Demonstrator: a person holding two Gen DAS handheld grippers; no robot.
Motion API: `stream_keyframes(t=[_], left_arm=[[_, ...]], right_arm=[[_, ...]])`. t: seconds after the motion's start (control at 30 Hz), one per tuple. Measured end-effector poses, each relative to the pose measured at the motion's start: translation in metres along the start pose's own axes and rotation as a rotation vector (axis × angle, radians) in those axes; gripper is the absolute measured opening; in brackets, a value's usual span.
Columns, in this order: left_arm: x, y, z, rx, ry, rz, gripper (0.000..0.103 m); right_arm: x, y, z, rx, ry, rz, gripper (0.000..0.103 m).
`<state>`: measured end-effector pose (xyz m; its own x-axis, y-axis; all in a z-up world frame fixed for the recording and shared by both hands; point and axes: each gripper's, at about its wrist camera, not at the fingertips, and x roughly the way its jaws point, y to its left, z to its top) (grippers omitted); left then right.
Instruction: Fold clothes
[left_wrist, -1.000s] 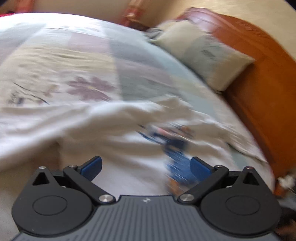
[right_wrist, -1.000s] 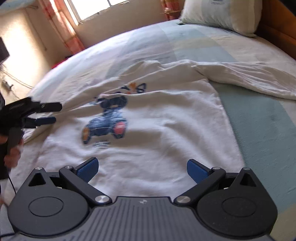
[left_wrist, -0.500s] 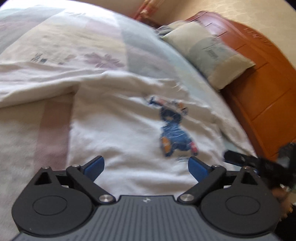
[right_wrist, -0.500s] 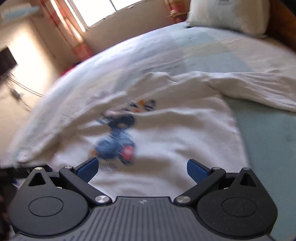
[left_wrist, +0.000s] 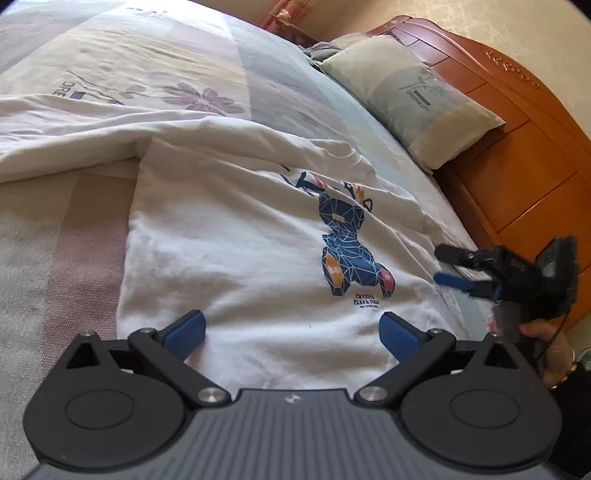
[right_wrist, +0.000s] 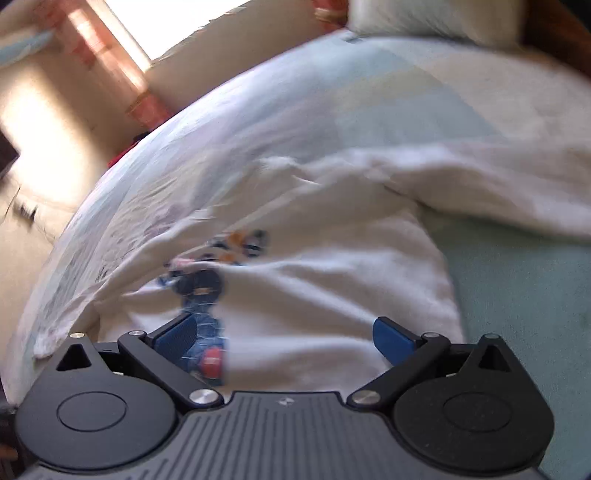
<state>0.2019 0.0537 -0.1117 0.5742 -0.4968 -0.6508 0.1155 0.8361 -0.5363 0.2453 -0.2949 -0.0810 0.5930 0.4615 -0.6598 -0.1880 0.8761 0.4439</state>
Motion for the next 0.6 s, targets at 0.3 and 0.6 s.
stream_keyframes(t=[0.3, 0.6], left_arm=[[-0.004, 0.006, 0.001, -0.038, 0.001, -0.02, 0.1], [-0.008, 0.005, 0.008, -0.069, 0.013, -0.044, 0.1]], right_arm=[[0.063, 0.014, 0.022, -0.183, 0.113, 0.042, 0.102], [0.001, 0.015, 0.015, -0.189, 0.069, -0.072, 0.103]])
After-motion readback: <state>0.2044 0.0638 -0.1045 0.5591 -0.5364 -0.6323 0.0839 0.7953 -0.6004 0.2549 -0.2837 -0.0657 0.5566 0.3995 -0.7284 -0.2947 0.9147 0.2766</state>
